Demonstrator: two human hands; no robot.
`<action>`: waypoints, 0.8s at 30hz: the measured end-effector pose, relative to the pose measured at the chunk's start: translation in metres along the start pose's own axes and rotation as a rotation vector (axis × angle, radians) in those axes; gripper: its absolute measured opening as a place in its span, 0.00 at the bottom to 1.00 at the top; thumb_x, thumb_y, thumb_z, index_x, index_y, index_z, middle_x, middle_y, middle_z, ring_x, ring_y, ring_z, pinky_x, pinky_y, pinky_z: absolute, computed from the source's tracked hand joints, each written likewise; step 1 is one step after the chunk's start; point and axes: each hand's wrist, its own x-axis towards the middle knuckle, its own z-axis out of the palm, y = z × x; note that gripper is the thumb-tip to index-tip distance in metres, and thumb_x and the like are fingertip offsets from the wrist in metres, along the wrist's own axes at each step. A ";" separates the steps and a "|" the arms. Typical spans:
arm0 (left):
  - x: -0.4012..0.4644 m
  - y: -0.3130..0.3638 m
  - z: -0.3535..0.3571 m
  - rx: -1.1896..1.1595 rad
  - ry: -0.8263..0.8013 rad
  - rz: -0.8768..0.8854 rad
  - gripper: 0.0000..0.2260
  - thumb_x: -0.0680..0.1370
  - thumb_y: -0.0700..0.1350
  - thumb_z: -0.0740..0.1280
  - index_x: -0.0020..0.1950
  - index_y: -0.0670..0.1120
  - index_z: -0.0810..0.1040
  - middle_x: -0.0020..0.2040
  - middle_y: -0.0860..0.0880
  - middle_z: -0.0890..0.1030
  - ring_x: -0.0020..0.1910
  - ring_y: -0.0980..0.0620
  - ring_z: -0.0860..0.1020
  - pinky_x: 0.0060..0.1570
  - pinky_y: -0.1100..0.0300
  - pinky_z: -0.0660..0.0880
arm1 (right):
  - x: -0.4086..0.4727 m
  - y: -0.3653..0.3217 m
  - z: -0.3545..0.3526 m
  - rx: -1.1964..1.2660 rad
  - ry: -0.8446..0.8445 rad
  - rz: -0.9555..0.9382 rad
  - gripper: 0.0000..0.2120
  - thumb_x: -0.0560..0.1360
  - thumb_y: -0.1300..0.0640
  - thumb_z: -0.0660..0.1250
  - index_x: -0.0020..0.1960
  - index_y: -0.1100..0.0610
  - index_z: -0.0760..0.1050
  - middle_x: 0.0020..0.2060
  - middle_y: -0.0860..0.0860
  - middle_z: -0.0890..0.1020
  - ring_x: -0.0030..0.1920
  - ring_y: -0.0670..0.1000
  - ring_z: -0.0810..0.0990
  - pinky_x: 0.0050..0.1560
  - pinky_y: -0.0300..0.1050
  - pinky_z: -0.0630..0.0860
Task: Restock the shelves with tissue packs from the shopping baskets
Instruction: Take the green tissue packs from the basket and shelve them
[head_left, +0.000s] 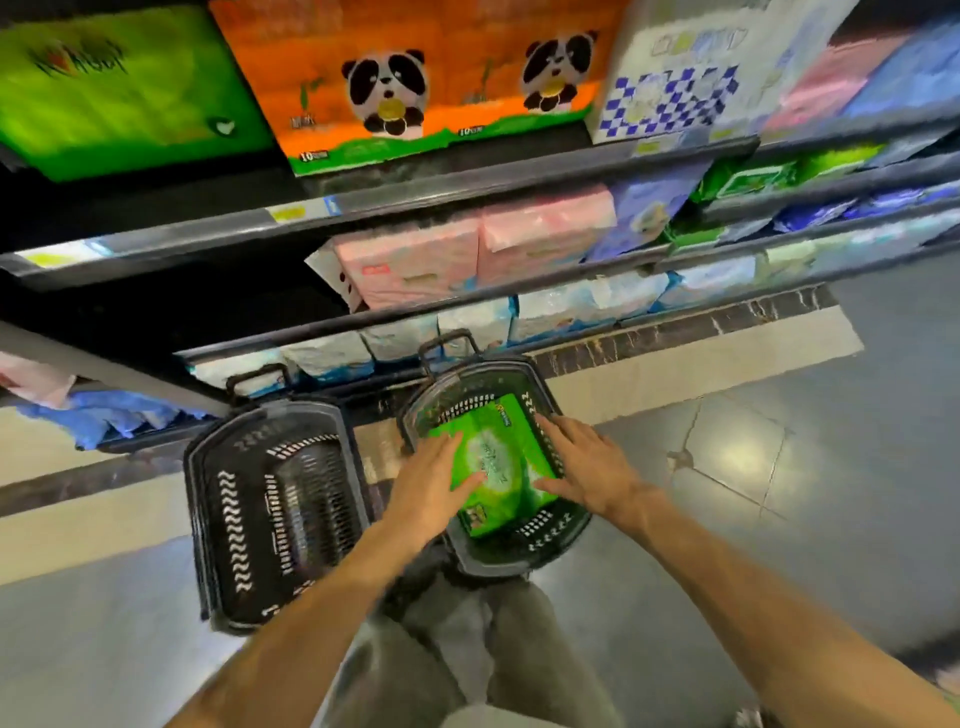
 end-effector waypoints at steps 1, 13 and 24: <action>0.003 0.001 0.019 -0.095 -0.007 -0.078 0.35 0.81 0.63 0.62 0.83 0.47 0.58 0.81 0.46 0.62 0.80 0.47 0.60 0.78 0.50 0.60 | 0.010 0.009 0.006 -0.004 -0.025 -0.006 0.46 0.78 0.33 0.64 0.84 0.49 0.43 0.81 0.55 0.57 0.80 0.57 0.58 0.78 0.58 0.61; 0.081 -0.031 0.239 -0.889 -0.024 -0.664 0.33 0.80 0.62 0.66 0.80 0.48 0.65 0.73 0.53 0.73 0.74 0.50 0.70 0.73 0.52 0.67 | 0.177 0.073 0.146 0.024 -0.260 -0.030 0.46 0.76 0.36 0.68 0.84 0.49 0.49 0.80 0.54 0.61 0.80 0.57 0.60 0.78 0.59 0.61; 0.177 -0.096 0.411 -1.440 -0.107 -1.105 0.28 0.77 0.60 0.72 0.71 0.48 0.69 0.68 0.53 0.76 0.68 0.52 0.74 0.68 0.57 0.68 | 0.368 0.095 0.265 -0.171 -0.312 -0.186 0.46 0.75 0.33 0.69 0.83 0.50 0.51 0.79 0.56 0.63 0.78 0.60 0.63 0.74 0.64 0.65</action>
